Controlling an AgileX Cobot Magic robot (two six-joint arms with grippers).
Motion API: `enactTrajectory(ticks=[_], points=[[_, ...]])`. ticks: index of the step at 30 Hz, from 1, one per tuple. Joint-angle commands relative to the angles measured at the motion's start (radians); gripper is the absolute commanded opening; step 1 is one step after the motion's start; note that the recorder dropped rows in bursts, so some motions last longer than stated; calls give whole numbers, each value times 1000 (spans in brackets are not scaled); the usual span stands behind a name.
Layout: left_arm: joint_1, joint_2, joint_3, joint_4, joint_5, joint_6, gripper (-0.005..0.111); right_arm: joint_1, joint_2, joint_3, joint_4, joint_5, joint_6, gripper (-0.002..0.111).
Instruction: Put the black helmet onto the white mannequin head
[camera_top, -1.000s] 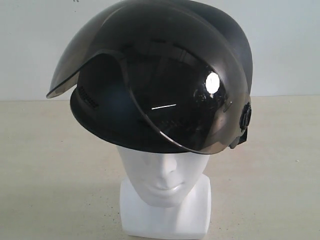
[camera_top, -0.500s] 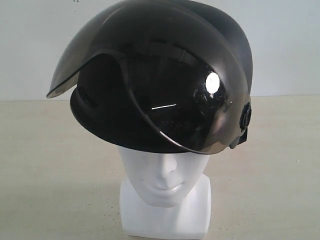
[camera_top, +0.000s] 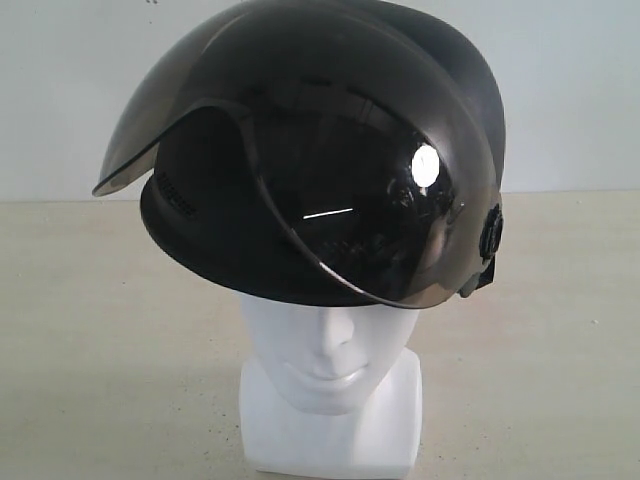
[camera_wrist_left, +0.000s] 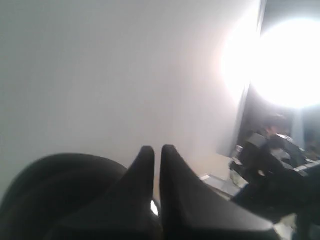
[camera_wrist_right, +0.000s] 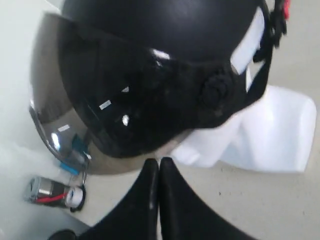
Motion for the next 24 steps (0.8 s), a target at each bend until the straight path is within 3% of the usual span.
enactTrajectory(ticks=[1,4,8,16,24], points=[[0,102,-75,-39,212,-9,4,2,78,-126,19,-102,-34,0],[0,182,-114,-18,175,-9,4,2,160,-188,36,-64,-36,0],[0,259,-145,-1,-6,-9,4,2,252,-244,54,7,-50,0],[0,262,-145,-1,-209,-6,4,2,256,-246,34,53,-141,0],[0,252,-145,-1,-267,-6,4,2,256,-246,34,53,-139,0]])
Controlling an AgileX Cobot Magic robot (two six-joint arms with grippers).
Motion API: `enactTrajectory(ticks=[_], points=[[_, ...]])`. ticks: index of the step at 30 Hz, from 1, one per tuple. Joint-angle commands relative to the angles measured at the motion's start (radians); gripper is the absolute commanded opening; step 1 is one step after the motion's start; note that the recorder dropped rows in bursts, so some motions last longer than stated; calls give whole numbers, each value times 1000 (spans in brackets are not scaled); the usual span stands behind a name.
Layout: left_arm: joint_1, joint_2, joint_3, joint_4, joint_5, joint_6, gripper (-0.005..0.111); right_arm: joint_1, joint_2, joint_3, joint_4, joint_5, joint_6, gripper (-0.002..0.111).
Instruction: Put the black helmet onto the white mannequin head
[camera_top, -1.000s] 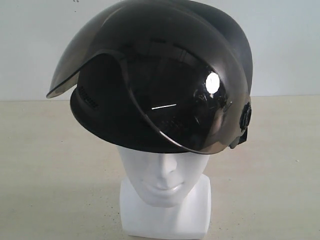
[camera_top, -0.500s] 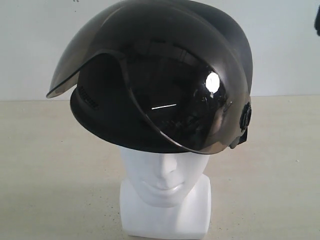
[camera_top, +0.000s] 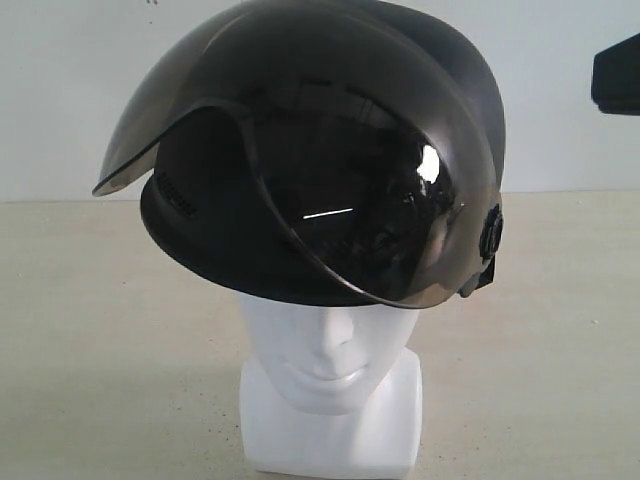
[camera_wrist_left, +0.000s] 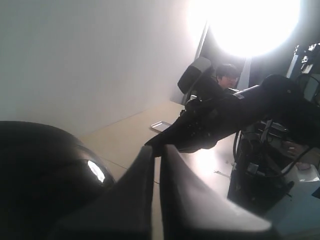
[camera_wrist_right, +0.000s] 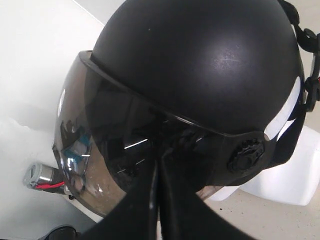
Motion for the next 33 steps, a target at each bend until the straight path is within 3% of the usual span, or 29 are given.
enactTrajectory(ticks=[1,13,22,28,33], points=[[0,-6,-8,6,-17,-6,4,2,-2,-9,-5,1,-10,0],[0,2,-8,6,36,5,4,2,-2,-9,-5,1,-10,0],[0,-13,-8,-99,184,364,4,2,-2,-9,-5,-2,-12,0],[0,-61,-8,-287,470,772,4,2,-2,-9,-5,-2,-10,0],[0,-97,-8,-772,919,1300,4,2,-2,-9,-5,-2,-10,0]])
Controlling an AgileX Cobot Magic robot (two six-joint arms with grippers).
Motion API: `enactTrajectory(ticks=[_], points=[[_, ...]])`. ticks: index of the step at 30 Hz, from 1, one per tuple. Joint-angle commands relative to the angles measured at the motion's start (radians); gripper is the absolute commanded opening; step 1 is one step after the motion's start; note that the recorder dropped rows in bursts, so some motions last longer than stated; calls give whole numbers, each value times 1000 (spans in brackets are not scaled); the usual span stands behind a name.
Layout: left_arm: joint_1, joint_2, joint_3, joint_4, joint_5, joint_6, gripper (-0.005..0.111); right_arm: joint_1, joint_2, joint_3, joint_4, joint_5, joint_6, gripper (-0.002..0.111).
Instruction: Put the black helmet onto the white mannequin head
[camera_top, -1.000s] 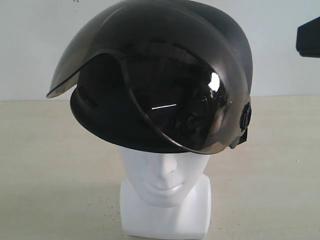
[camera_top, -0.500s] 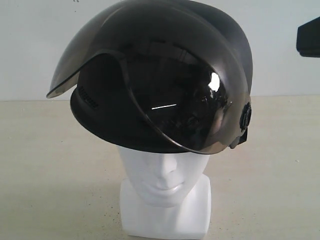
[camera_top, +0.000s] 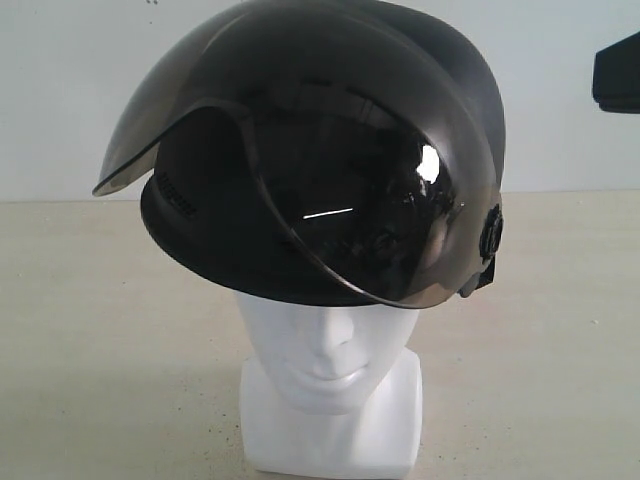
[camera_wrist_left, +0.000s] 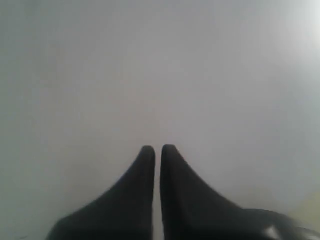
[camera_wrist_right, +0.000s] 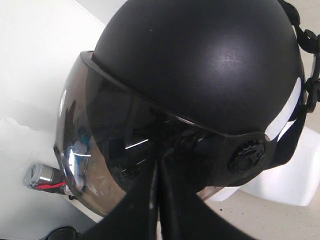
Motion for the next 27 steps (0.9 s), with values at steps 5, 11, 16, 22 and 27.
enactTrajectory(ticks=[5,11,16,22,27], points=[[0,-56,-11,-799,711,924,4,2,-2,-7,-5,-2,-12,0],[0,-149,-49,-1246,861,1187,4,2,-2,-7,-5,-2,-10,0],[0,-122,-151,-1269,971,1263,4,2,-2,-7,-5,-2,-12,0],[0,52,-344,-1368,1026,1333,4,2,-2,-7,-5,-2,-10,0],[0,236,-494,-1478,1065,1385,4,2,-2,-7,-7,-8,-127,0]])
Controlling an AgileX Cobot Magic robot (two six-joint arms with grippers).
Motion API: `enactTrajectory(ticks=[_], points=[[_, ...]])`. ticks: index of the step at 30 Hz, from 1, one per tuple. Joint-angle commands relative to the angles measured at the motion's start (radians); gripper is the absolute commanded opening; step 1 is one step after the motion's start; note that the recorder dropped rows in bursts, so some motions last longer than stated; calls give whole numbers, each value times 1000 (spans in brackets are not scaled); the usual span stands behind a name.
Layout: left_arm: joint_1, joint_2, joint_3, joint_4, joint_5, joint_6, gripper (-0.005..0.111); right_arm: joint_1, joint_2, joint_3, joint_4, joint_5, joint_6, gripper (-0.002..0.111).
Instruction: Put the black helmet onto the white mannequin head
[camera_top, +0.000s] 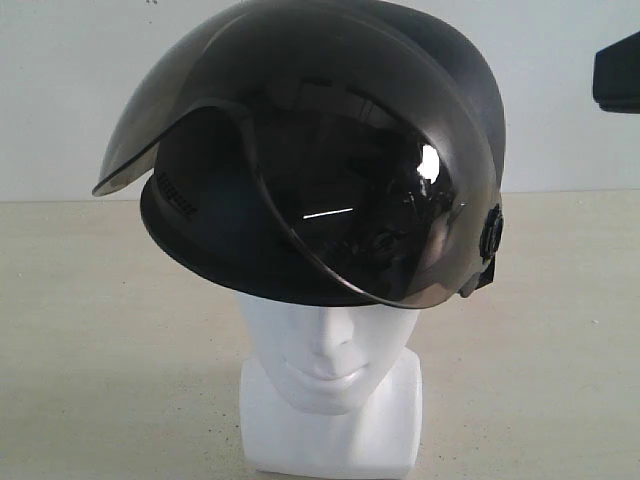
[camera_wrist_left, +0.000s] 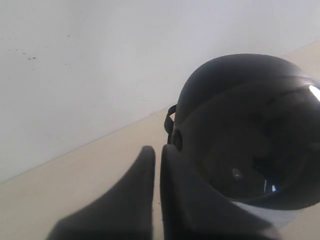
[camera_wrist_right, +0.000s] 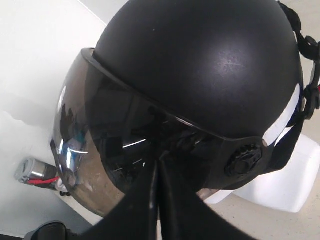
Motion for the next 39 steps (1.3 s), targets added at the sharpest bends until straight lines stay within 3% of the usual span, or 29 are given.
enactTrajectory(ticks=[1,7,13,16,19,23,28,33,39], points=[[0,165,-124,-126,30,63,4,2,-2,-7,-5,-8,-81,0],[0,330,-238,-249,37,175,4,2,-2,-7,-5,-8,-69,0],[0,460,-293,-257,-7,216,4,2,-2,-7,-5,-10,-69,0],[0,517,-323,-341,12,309,4,2,-2,-7,-3,-93,-69,0],[0,567,-345,-356,51,386,4,2,2,-7,111,-223,-60,0],[0,590,-345,-386,96,446,4,21,97,-7,243,-153,-174,0],[85,592,-321,-565,130,527,4,21,140,-7,352,-155,-277,0],[103,611,-266,-612,179,616,4,21,144,-7,354,-165,-288,0],[176,618,-263,-745,159,654,4,21,197,-7,365,-158,-290,0]])
